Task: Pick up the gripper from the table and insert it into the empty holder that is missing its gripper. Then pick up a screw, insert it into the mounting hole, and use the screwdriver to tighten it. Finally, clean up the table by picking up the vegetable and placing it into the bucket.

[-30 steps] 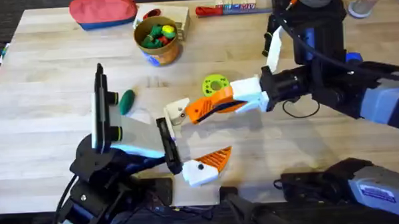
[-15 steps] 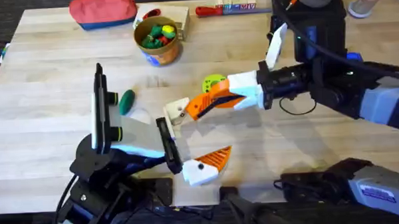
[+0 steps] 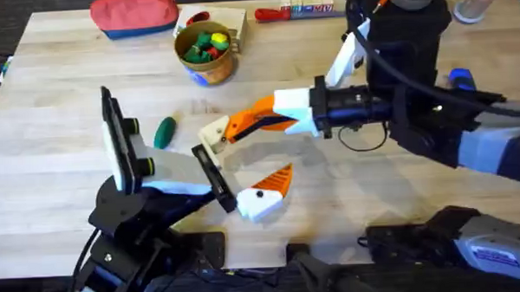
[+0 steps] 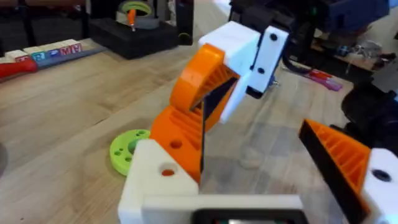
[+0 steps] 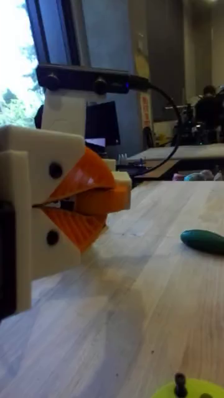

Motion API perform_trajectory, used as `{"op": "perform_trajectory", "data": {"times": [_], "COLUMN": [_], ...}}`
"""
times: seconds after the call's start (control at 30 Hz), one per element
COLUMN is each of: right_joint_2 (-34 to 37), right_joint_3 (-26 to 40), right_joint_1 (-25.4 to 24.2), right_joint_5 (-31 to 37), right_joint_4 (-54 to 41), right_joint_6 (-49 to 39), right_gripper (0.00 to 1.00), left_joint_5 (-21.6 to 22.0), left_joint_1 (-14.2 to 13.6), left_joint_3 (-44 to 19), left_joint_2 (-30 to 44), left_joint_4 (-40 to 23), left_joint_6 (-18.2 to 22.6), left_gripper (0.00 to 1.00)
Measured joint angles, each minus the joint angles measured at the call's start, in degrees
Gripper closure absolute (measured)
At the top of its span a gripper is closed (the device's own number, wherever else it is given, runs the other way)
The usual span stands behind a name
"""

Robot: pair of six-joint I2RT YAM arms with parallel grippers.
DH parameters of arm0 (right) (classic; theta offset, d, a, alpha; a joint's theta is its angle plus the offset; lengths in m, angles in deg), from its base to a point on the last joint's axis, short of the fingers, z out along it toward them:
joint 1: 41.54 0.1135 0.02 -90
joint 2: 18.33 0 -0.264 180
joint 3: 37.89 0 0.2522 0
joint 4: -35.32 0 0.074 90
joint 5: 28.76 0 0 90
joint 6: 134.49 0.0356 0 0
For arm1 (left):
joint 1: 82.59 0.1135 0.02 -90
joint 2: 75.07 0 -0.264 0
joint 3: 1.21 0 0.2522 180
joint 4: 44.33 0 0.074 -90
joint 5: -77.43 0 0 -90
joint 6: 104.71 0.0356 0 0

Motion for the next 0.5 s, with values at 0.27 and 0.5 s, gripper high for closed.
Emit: {"op": "perform_trajectory", "data": {"times": [0.27,0.5], "right_joint_2": [0.0,4.85], "right_joint_3": [-0.02,-0.02], "right_joint_1": [7.59,10.29], "right_joint_5": [12.54,13.67], "right_joint_4": [3.03,10.57], "right_joint_6": [2.67,3.24], "right_gripper": [0.998,0.998], "left_joint_5": [5.68,6.55], "left_joint_1": [0.73,0.93], "left_joint_3": [0.0,0.0], "left_joint_2": [0.0,0.0], "left_joint_4": [-0.02,-0.02], "left_joint_6": [-0.63,-0.79], "left_gripper": [0.012,0.011]}}
